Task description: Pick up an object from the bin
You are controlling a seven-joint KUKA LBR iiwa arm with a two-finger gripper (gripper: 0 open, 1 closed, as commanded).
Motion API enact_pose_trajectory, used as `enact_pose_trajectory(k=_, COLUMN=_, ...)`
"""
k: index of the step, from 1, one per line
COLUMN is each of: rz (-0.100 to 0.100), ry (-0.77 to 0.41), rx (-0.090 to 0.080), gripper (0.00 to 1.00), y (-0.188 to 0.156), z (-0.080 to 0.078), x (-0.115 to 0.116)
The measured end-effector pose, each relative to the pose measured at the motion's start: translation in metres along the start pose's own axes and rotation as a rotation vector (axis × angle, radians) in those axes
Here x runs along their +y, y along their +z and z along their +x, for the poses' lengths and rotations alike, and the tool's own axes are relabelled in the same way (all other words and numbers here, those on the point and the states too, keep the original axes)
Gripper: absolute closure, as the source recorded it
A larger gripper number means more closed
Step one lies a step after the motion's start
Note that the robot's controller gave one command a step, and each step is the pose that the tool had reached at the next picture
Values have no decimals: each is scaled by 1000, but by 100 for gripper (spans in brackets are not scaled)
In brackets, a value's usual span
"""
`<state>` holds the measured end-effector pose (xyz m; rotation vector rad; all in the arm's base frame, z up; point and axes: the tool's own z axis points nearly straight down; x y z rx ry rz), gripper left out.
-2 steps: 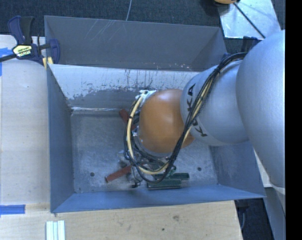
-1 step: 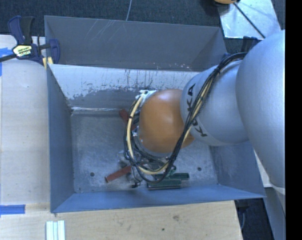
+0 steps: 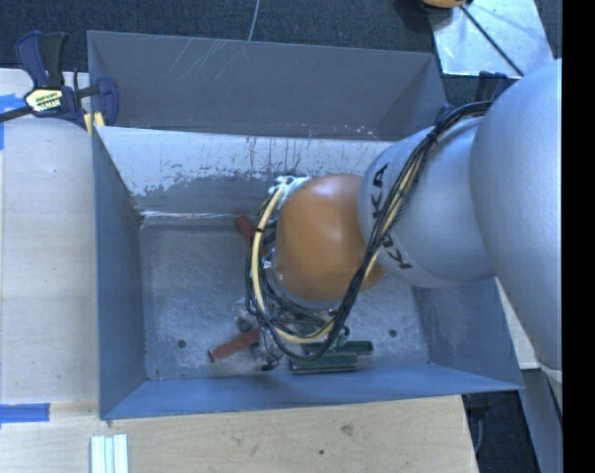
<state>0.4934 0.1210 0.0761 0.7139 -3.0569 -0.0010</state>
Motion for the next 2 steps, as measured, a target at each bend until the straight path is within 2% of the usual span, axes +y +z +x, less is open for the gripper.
enact_pose_trajectory(k=1, rz=4, ry=46, rx=-19, gripper=100, y=-25, z=-42, x=-2)
enact_pose_trajectory(k=2, rz=4, ry=77, rx=-12, gripper=100, y=-188, z=14, x=-28)
